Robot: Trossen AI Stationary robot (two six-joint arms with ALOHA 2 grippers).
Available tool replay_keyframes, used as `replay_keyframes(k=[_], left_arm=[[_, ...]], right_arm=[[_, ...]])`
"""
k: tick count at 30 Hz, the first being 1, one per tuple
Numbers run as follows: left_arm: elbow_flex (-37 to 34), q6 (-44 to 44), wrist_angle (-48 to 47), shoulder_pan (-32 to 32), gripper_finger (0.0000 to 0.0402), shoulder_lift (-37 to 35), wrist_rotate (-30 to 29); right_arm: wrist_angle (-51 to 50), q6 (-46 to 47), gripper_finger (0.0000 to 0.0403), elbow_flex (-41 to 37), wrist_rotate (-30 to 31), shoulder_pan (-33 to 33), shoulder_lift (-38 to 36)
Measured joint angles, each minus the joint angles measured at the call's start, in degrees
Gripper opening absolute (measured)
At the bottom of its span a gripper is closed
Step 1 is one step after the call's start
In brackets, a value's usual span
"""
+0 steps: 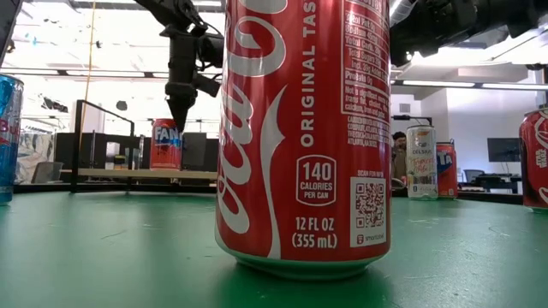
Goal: Place canned beverage on shelf
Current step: Put the middle red soda can on the shelf
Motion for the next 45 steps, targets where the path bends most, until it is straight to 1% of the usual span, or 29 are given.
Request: replay_keyframes(k=[11, 14, 16, 17, 20, 22, 24, 30, 36, 45], left_arm=[[-0.72, -0.51, -3.94, 0.02, 0.0000, 0.00, -9.08], [-0.72, -1.33, -4.05, 0.56, 0.0000, 0.00, -10.45], [-0.72, -2.05, -4.39, 1.09, 0.0000, 0.00, -10.03], [-0.72, -2.22, -4.46, 1.24, 0.0000, 0.00, -8.67], [-0.72, -1.16, -4.43, 1.17, 0.0000, 0.00, -1.34], [-0.72, -0.36, -3.68, 0.91, 0.0000, 0.00, 1.32], [-0.72, 0.11, -1.33, 0.88, 0.0000, 0.00, 0.95], [-0.72, 1.19, 3.98, 1.25, 0.0000, 0.00, -5.02], [-0.72, 2.61, 6.27, 2.22, 0.0000, 0.00, -5.86], [-0.70, 1.03, 4.84, 5.50, 0.0000, 0.00, -6.46]], right_arm=[[-0.02, -0.15, 0.0240, 0.00, -0.02, 0.00, 0.00], [-0.15, -0.15, 0.0240, 0.00, -0.01, 0.00, 0.00], [-0.17, -0.15, 0.0240, 0.00, 0.00, 0.00, 0.00], [-0.19, -0.15, 0.0240, 0.00, -0.01, 0.00, 0.00], [-0.39, -0.16, 0.0240, 0.00, -0.01, 0.00, 0.00], [-0.53, -0.19, 0.0240, 0.00, 0.00, 0.00, 0.00], [-0.57, -0.19, 0.0240, 0.00, 0.00, -0.11, 0.00], [-0.57, -0.17, 0.0240, 0.00, -0.01, -0.24, 0.00], [-0.48, -0.06, 0.0240, 0.00, 0.00, -0.24, 0.00], [-0.46, 0.29, 0.0240, 0.00, -0.02, -0.24, 0.00]])
